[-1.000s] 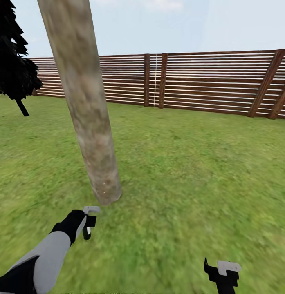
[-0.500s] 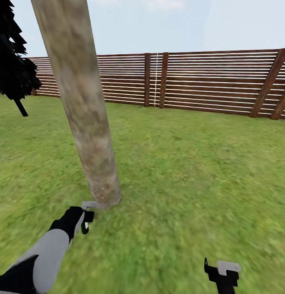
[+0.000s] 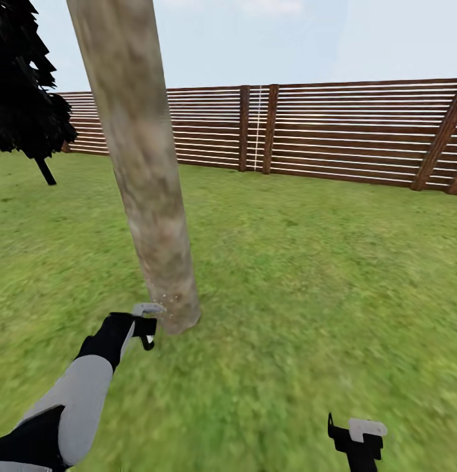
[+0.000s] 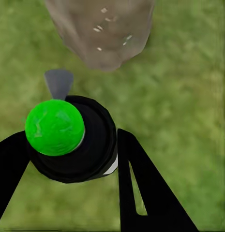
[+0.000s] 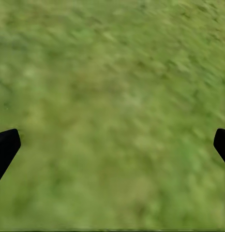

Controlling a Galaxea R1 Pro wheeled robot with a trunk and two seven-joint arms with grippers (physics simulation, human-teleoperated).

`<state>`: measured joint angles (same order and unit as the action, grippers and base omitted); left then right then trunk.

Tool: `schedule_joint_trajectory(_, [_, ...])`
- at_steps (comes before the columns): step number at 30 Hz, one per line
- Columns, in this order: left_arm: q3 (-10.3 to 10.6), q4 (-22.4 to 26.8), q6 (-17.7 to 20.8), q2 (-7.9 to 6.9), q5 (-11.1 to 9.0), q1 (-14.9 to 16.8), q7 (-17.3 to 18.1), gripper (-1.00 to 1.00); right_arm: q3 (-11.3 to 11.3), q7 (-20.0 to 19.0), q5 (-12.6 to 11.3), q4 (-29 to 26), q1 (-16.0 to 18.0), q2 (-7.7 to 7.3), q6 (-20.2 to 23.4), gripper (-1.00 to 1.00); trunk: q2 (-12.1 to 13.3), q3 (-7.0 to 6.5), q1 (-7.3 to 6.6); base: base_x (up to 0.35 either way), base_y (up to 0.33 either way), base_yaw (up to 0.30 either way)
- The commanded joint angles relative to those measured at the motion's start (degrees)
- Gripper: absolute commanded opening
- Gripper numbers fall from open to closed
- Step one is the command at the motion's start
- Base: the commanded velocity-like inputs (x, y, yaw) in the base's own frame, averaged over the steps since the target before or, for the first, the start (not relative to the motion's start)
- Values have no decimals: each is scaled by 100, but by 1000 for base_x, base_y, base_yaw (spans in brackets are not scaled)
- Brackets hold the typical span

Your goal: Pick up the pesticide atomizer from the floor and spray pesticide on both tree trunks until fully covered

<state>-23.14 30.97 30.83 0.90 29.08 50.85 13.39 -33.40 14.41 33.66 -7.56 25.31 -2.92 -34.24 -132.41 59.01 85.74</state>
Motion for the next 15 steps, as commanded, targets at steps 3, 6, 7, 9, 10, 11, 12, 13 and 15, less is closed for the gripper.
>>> schedule_joint_trajectory(3, [353, 19, 10, 147, 6, 0, 29, -100, 0, 0, 2, 0, 0, 0, -3, 100, 0, 0, 0, -292, 0, 14])
schedule_joint_trajectory(6, [463, 36, 11, 214, -21, 30, 42, -100, 0, 0, 8, 4, 0, 2, -3, 100, 0, 0, 0, -78, 0, 1])
schedule_joint_trajectory(7, [470, 138, 21, 232, -23, 59, 42, -100, 0, 0, 4, 4, 0, 2, -3, 100, 0, 0, 0, -11, 0, 0])
schedule_joint_trajectory(9, [456, 488, 81, 210, -29, 96, 48, -100, 0, 0, 5, 1, 0, 2, -3, 100, 0, 0, 0, -4, 0, 0])
schedule_joint_trajectory(10, [445, 688, 242, 185, -32, 104, 49, -100, 0, 0, 7, 1, 0, 0, -3, 100, 0, 0, 0, -1, 0, 0])
schedule_joint_trajectory(11, [438, 858, 380, 130, -29, 107, 54, -100, 0, 0, 7, 0, 0, -2, -3, 100, 0, 0, 0, 0, 0, 0])
schedule_joint_trajectory(12, [440, 995, 442, 80, -30, 109, 85, -100, 0, 0, 8, 0, 0, 1, -3, 100, 0, 0, 0, 0, 0, 6])
schedule_joint_trajectory(13, [455, 1044, 466, 80, -28, 109, 140, -100, 0, 0, 9, 0, 0, 0, -3, 100, 0, 0, 0, 0, 0, 93])
schedule_joint_trajectory(15, [525, 1092, 568, 201, -22, 110, 247, -100, 0, 0, 8, 2, 0, 2, -3, 100, 0, 0, 0, 0, 0, 199])
